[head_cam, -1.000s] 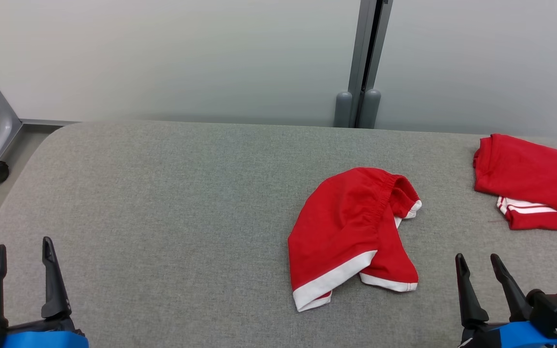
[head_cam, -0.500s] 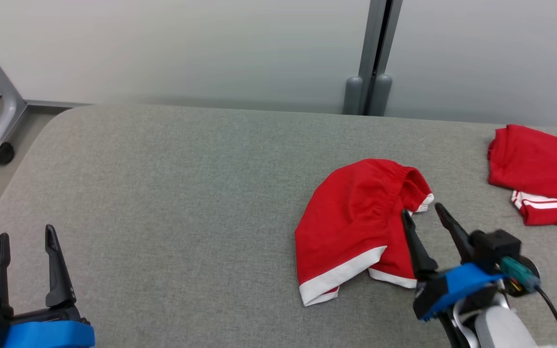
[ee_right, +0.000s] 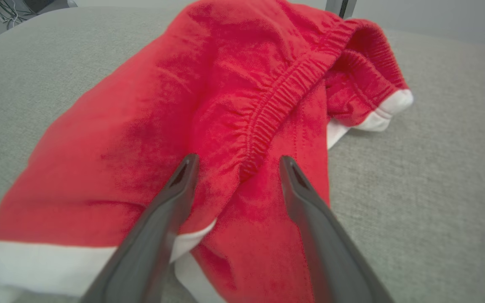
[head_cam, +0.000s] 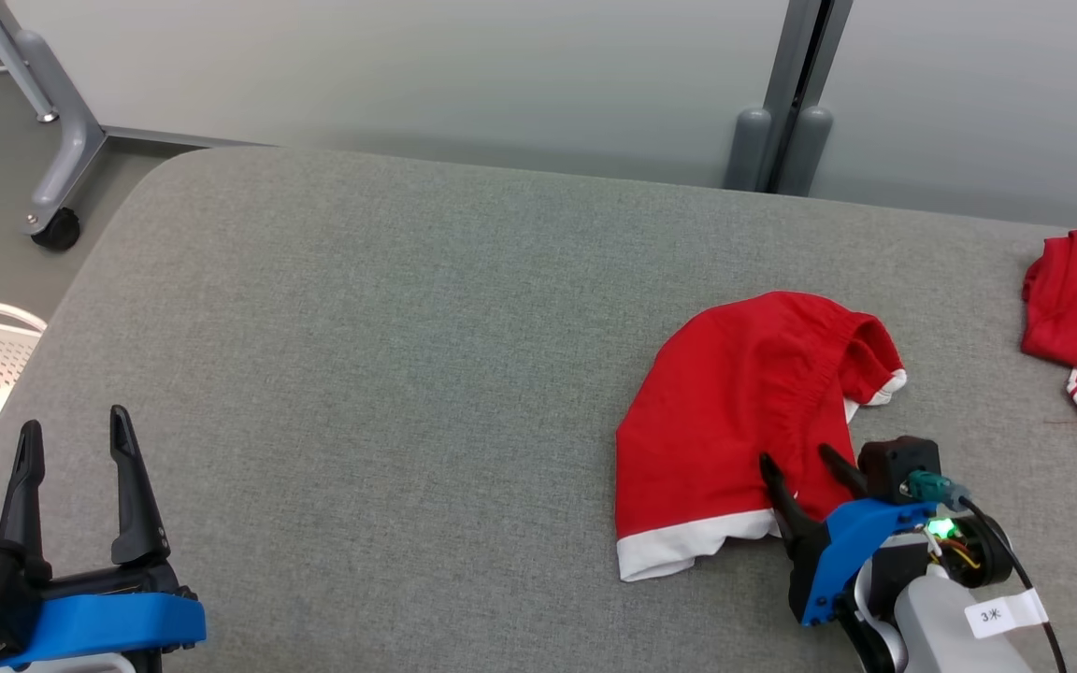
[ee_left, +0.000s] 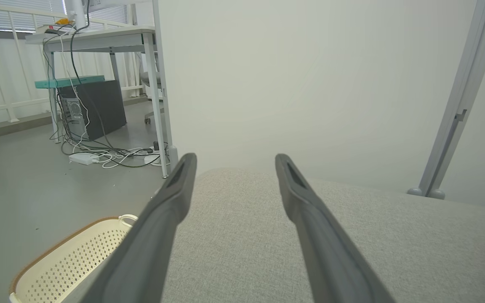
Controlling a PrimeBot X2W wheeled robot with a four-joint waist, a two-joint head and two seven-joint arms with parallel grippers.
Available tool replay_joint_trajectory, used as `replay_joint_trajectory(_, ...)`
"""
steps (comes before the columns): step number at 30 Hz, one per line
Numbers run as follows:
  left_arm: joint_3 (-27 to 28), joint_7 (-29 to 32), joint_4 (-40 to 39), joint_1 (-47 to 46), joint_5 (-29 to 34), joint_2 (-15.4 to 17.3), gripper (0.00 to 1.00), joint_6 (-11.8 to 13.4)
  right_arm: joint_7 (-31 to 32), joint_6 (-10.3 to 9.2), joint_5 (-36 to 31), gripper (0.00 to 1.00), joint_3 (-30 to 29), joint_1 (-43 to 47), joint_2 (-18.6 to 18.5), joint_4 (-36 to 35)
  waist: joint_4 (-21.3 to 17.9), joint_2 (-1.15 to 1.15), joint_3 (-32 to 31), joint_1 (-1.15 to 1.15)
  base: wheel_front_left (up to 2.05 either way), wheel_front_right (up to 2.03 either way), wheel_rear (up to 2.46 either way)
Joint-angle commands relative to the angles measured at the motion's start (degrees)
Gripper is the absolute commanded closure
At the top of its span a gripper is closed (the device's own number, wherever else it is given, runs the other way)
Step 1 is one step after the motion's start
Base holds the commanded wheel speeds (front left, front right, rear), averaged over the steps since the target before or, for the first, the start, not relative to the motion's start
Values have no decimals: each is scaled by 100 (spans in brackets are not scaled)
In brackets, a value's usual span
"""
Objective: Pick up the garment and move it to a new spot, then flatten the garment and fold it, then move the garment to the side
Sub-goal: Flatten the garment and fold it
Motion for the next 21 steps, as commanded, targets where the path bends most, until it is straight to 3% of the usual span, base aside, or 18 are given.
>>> replay_joint_trajectory(1,34,-27,13,-93,38,-42,0,-27,-62,1,27,0,-16,-27,9,77,22,-1,29,-1,0,0,0)
replay_joint_trajectory(5,123,-27,47,-113,116,-137,0,-84,-180,1,197,0,158,21,61,385,0,-1,67,-1,0,0,0)
replay_joint_trajectory(7,146,-26,70,-121,146,-194,0,-115,-228,1,308,82,279,-25,71,510,-24,-1,68,-1,0,0,0)
replay_joint_trajectory(8,161,-27,79,-126,169,-222,0,-126,-300,1,365,100,323,-54,77,551,-35,-1,61,-1,0,0,0)
replay_joint_trajectory(13,265,-27,125,-131,247,-276,0,-211,-729,1,431,100,345,-247,65,615,-97,-1,-40,-1,0,0,0)
replay_joint_trajectory(21,364,-27,140,-70,335,-382,0,-318,-1018,1,273,100,11,-692,-500,193,-102,-1,-129,-1,0,0,0)
